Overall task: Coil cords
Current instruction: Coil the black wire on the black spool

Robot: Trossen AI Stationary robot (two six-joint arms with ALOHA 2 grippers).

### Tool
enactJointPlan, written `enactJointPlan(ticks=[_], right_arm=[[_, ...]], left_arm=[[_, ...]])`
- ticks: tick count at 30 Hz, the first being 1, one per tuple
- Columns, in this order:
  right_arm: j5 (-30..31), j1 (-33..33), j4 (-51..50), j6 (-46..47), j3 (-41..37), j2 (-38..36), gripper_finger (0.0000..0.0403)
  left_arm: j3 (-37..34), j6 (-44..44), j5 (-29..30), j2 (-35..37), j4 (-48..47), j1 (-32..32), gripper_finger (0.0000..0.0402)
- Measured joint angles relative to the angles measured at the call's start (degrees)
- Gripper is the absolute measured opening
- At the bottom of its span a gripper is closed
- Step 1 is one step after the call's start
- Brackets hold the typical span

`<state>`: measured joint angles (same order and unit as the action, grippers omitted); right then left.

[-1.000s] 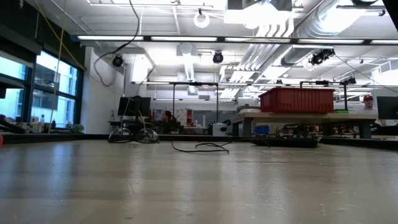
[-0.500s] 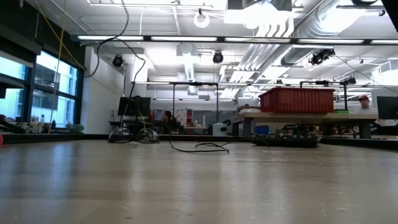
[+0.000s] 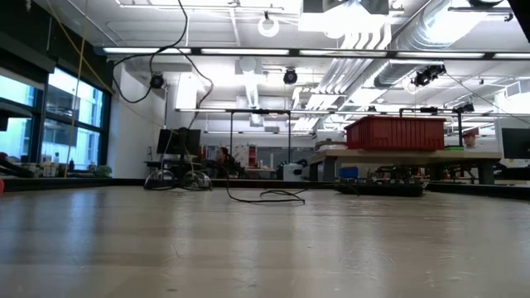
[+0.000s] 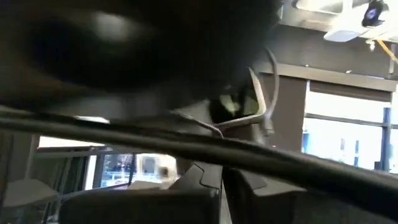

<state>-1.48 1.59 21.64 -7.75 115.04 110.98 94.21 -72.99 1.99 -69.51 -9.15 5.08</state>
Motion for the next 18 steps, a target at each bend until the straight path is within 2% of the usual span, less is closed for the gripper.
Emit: enactJointPlan(ticks=[5,11,18], right_arm=[[1.31,0.71,0.10,-0.19,0.00,-0.01,0.0000],[1.31,2.63,0.22,-2.33,0.00,-0.02,0.0000],[0.84,6.73,-1.37,-3.81,-0.02,-0.72,0.0000]], left_arm=[[0.00,-3.83,-4.39,-0.32,-0.12,0.02,0.0000],[-0.02,-4.42,-4.76,1.24,-1.94,0.36,0.0000],[-0.02,-0.68,-4.31,4.39,-10.51,0.60,0.0000]])
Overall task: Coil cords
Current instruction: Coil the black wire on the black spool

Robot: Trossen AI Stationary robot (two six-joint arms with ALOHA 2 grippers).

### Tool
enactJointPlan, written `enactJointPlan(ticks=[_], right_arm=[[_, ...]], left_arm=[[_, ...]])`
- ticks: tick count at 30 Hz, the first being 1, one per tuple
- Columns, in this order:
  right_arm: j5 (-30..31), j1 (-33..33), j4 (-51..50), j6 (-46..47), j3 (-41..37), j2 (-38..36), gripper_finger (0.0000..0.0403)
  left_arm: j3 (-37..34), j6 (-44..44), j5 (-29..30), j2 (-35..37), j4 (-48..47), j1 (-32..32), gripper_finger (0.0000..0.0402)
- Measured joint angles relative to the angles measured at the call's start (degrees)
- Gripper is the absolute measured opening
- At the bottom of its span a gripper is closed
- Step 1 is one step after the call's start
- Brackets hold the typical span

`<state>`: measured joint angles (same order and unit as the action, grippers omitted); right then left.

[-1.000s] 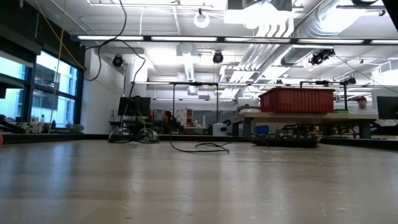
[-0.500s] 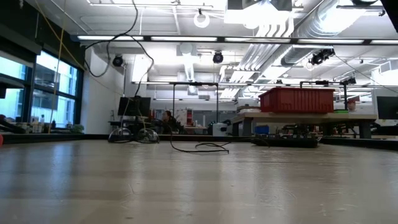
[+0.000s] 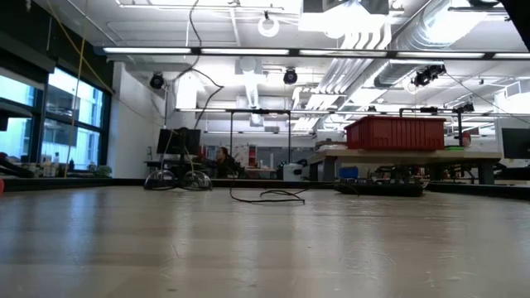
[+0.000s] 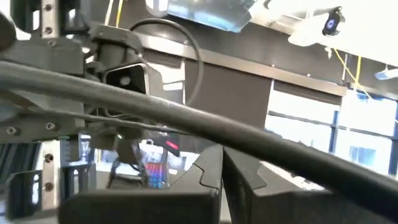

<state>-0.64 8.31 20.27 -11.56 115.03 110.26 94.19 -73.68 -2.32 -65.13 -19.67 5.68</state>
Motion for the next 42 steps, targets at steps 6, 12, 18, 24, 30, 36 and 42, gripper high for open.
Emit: enactJointPlan(ticks=[6,12,18,24,30,36,42], right_arm=[[-0.40,2.14,-8.01,-2.20,0.02,-3.44,0.0000],[0.17,2.94,-17.43,-2.90,0.02,-6.67,0.0000],[0.21,3.00,-28.03,1.20,0.01,-9.93,0.0000],[-0.16,2.53,-36.28,6.41,0.02,-11.85,0.0000],[-2.33,1.20,-37.46,9.84,0.00,-11.57,0.0000],[-0.55,0.11,-42.74,12.83,0.00,-11.54,0.0029],[-2.30,-1.55,-54.67,17.18,0.00,-11.48,0.0131]], left_arm=[[0.00,8.28,2.28,3.06,-7.45,-0.62,0.0000],[0.00,24.58,6.44,4.44,-13.70,-2.73,0.0000],[-0.02,54.34,21.48,4.16,-16.06,-2.96,0.0000],[-0.04,76.57,28.48,2.60,-8.49,-2.96,0.0001],[-0.02,86.87,22.25,0.98,0.77,-2.94,0.0001],[-0.02,90.77,22.00,0.28,5.51,-2.94,0.0002],[-0.02,90.40,21.32,0.53,6.07,-2.94,0.0003]])
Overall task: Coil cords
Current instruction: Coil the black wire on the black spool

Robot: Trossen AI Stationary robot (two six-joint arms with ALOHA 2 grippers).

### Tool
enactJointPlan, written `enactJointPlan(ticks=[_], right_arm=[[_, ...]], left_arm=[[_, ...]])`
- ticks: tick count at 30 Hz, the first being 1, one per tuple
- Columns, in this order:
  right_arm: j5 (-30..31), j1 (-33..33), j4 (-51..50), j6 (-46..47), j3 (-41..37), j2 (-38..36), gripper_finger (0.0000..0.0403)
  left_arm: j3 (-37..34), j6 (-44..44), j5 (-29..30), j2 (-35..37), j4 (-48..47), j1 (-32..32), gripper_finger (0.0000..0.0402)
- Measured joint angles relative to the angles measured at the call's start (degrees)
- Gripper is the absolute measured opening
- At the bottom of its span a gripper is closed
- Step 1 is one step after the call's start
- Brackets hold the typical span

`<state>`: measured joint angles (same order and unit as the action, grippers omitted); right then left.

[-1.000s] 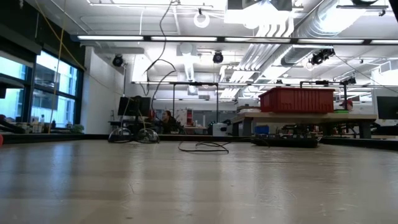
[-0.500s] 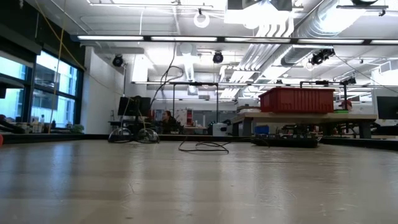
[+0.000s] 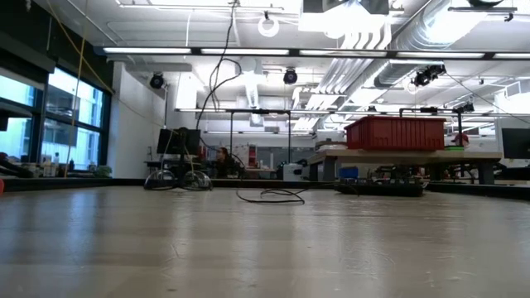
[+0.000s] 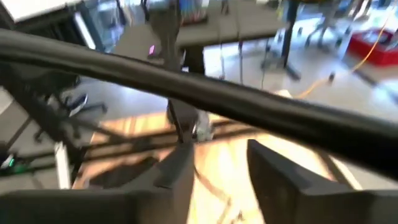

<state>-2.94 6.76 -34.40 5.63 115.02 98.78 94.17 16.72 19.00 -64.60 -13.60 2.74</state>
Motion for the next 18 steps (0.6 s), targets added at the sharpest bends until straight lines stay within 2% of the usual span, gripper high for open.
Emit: enactJointPlan(ticks=[3,6,12,18], right_arm=[[-0.11,-0.74,-3.29,0.39,0.00,0.04,0.0178],[-0.09,-0.93,-2.67,-1.19,0.00,0.07,0.0205],[1.04,-0.45,2.76,-1.52,0.00,0.07,0.0209],[0.13,-0.37,3.40,-1.63,0.00,0.73,0.0208]], left_arm=[[0.00,-0.97,-1.48,0.00,0.04,0.00,0.0003],[0.01,-1.53,-2.60,0.00,0.04,0.00,0.0003],[0.00,-1.65,-2.62,0.00,0.36,0.04,0.0003],[0.00,-1.65,-2.59,-0.02,0.72,0.05,0.0003]])
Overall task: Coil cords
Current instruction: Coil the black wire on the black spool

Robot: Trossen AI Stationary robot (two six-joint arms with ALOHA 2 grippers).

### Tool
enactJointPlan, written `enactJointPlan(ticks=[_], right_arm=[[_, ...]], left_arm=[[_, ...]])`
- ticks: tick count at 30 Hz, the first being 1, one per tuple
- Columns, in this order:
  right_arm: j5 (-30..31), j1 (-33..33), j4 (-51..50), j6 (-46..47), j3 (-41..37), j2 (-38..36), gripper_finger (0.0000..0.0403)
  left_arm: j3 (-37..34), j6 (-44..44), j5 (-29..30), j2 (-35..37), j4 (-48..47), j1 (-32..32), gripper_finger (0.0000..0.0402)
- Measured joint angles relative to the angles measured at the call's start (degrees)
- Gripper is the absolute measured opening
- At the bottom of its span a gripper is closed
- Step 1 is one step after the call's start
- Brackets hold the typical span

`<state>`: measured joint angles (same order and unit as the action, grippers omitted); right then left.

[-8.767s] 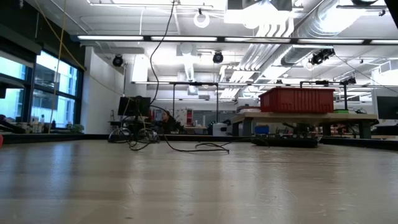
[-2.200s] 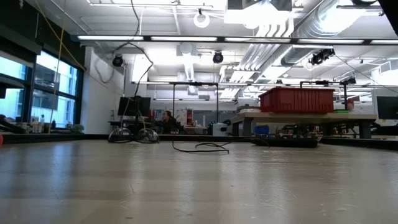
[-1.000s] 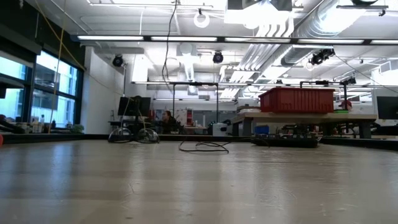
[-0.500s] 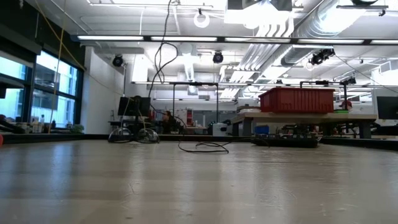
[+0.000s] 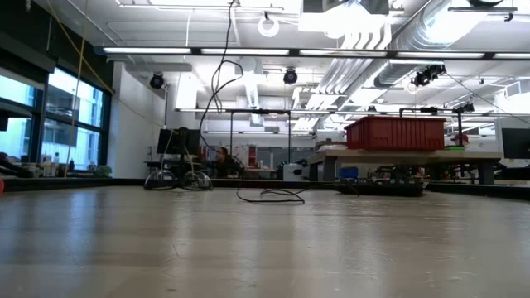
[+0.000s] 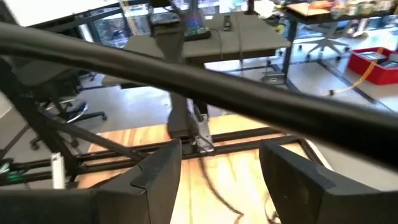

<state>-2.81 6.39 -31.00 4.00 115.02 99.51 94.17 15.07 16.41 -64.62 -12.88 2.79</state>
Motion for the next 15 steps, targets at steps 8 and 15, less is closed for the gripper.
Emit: enactJointPlan(ticks=[8,15], right_arm=[[-0.59,-0.44,0.34,-1.51,0.00,0.04,0.0186],[1.35,-0.43,0.57,-2.94,0.00,0.04,0.0081]], left_arm=[[0.02,0.00,0.37,-0.04,0.41,0.00,0.0003],[0.02,-0.04,0.67,-0.24,0.39,0.00,0.0003]])
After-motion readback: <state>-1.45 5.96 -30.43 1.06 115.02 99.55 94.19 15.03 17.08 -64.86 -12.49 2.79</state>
